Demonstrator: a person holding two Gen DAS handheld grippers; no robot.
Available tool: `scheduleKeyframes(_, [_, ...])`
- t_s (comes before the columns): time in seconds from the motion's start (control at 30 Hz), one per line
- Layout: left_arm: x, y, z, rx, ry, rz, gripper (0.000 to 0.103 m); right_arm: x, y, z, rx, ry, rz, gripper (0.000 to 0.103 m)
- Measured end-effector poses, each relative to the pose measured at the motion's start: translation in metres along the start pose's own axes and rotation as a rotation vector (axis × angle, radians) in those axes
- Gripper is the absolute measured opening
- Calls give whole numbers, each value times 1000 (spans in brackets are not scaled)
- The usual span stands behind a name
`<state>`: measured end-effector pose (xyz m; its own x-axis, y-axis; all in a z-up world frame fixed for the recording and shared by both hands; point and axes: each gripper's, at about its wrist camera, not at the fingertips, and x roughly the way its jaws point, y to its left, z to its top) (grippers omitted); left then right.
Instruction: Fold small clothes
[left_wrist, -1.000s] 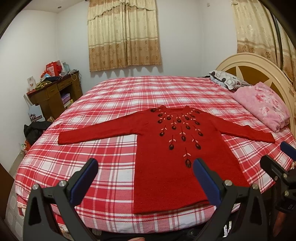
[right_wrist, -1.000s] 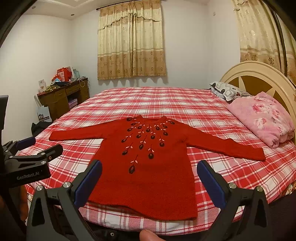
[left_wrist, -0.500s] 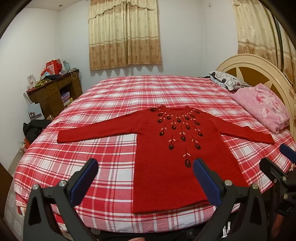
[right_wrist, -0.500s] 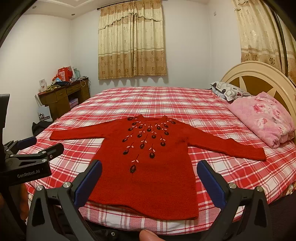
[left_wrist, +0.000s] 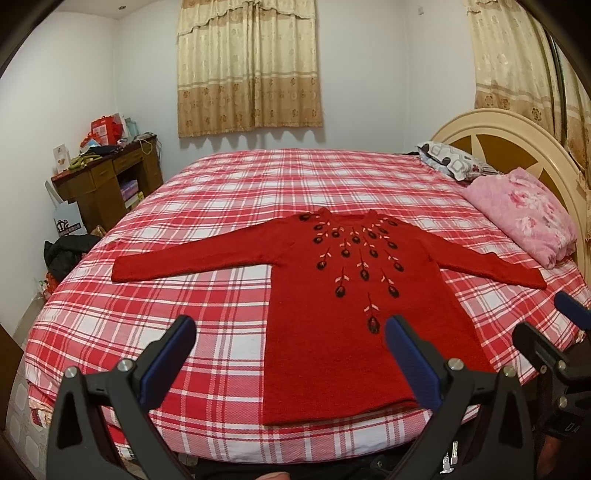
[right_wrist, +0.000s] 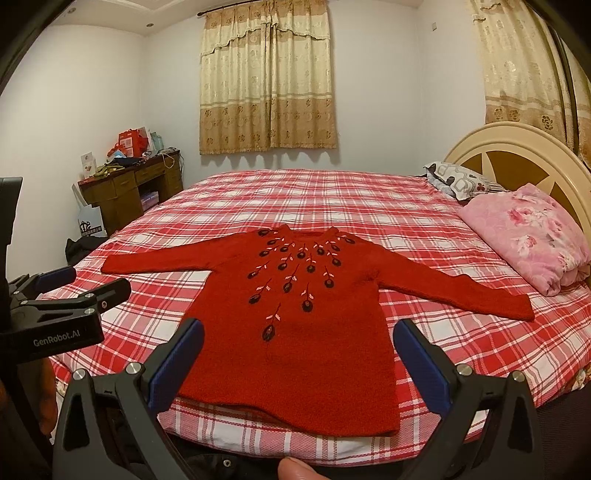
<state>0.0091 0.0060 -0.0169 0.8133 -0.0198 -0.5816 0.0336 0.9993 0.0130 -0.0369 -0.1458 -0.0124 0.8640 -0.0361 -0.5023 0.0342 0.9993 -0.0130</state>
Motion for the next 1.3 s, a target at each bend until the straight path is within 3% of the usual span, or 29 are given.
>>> scheduleKeyframes(0.77, [2, -1, 3, -5, 11, -19, 103, 0, 6, -3, -27, -29, -7, 102])
scheduleKeyframes(1.3, [48, -9, 2, 58, 78, -30, 103, 64, -30, -22, 49, 93, -14, 102])
